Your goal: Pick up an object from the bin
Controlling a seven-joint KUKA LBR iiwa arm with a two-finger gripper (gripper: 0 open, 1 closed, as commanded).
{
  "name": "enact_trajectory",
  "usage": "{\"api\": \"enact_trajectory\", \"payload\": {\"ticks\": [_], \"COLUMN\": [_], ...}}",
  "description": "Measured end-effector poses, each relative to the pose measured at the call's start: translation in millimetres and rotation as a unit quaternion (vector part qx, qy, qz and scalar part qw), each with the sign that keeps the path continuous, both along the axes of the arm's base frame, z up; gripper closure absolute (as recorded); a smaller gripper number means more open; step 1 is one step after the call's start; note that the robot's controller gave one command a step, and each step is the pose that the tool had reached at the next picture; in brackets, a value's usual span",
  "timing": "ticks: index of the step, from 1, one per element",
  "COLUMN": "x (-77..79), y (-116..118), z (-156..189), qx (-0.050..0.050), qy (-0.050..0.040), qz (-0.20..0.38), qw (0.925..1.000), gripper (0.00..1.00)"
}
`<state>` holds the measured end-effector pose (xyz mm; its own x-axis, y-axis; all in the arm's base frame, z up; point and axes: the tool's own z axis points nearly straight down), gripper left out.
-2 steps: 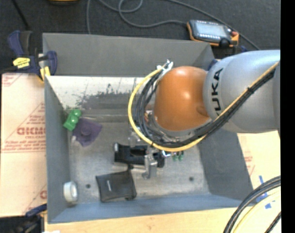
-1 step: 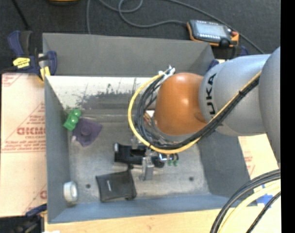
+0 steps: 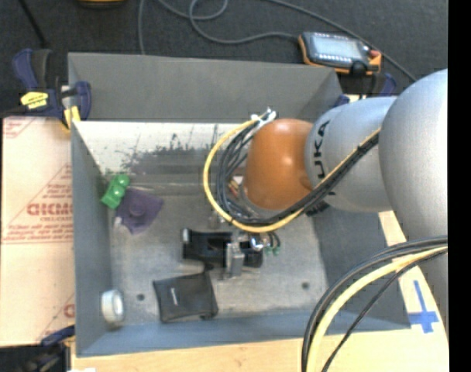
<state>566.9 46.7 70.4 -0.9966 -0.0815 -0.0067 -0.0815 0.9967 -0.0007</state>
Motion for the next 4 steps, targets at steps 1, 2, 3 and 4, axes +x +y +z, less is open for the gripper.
{"api": "enact_trajectory", "payload": {"ticks": [1,2,3,4], "x": [12.8,12.1,11.3,10.2], "y": [-9.4,-9.0,-9.2,-9.3], "z": [-0.8,-0.6,3.0,11.3], "qx": [0.0,-0.001,0.0,0.0], "qy": [0.003,0.0023,0.003,0.0048], "qz": [-0.015,-0.017,-0.018,-0.018], "qw": [0.9999,0.9999,0.9998,0.9998], "gripper": [1.0,1.0,1.0,1.0]}}
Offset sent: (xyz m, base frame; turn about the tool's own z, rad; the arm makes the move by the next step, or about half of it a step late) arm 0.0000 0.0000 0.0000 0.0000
